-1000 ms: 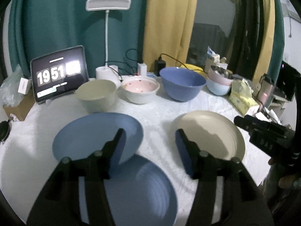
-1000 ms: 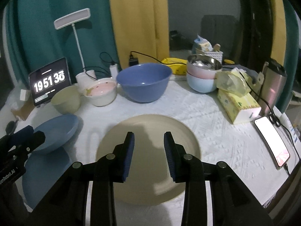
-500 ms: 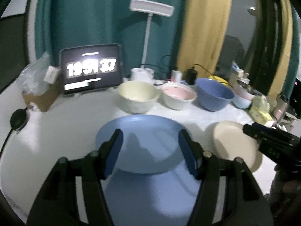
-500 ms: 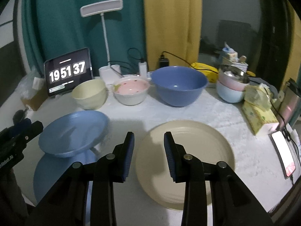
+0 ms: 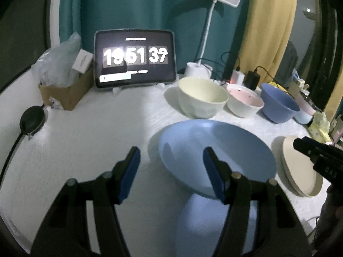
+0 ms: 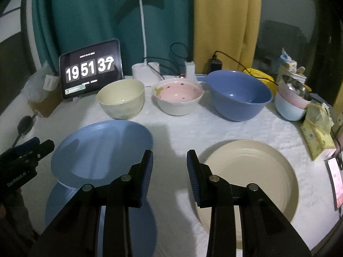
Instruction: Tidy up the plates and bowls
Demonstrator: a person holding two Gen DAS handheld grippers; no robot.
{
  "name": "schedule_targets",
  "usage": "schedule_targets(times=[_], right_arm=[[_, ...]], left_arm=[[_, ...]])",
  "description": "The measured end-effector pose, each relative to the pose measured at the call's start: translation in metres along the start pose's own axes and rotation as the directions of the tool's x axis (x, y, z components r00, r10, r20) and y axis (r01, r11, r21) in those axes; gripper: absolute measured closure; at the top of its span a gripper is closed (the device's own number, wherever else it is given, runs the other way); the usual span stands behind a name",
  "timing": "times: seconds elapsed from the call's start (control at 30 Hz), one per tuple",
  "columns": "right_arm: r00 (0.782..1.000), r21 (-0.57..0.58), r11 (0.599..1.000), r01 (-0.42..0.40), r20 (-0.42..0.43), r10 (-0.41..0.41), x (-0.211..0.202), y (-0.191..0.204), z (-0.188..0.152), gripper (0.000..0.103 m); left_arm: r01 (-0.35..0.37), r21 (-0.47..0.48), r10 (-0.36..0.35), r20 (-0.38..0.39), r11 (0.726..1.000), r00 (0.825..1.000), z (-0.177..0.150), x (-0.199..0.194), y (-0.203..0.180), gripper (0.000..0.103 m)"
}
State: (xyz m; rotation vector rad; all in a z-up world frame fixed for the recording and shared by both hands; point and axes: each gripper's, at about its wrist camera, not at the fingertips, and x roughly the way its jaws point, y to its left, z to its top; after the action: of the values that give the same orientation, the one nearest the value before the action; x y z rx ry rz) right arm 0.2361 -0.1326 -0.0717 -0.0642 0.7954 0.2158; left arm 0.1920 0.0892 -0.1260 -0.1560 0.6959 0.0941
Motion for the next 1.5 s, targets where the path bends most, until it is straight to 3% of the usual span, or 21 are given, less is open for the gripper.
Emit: schedule_targets(times=[0.43, 0.93, 1.17, 1.5], right_arm=[[0.994, 0.01, 0.999, -0.049, -0.101, 0.05, 0.048, 0.017, 0.001, 0.068], [0.981, 0.026, 0.994, -0.103, -0.164, 0.106, 0.073, 0.022, 0.0, 0.068], [0.982, -0.003, 0.993, -0.115, -0.151, 0.114, 0.07, 0.028, 0.0, 0.073], [0.987, -0.019, 0.995, -0.094, -0.133, 0.091, 0.057, 0.028, -0.003, 0.076]], left_arm=[[0.002, -0.009, -0.003, -0.108, 1.0, 0.994, -0.004, 0.044, 0.011, 0.041], [0.018, 0.004, -0.017, -0.145, 1.0, 0.989, -0.002, 0.064, 0.01, 0.042], [0.052, 0.033, -0.046, -0.152, 0.998, 0.987, -0.003, 0.064, 0.002, 0.06], [0.056, 0.042, -0.049, -0.138, 0.998, 0.989, -0.006, 0.053, -0.001, 0.061]])
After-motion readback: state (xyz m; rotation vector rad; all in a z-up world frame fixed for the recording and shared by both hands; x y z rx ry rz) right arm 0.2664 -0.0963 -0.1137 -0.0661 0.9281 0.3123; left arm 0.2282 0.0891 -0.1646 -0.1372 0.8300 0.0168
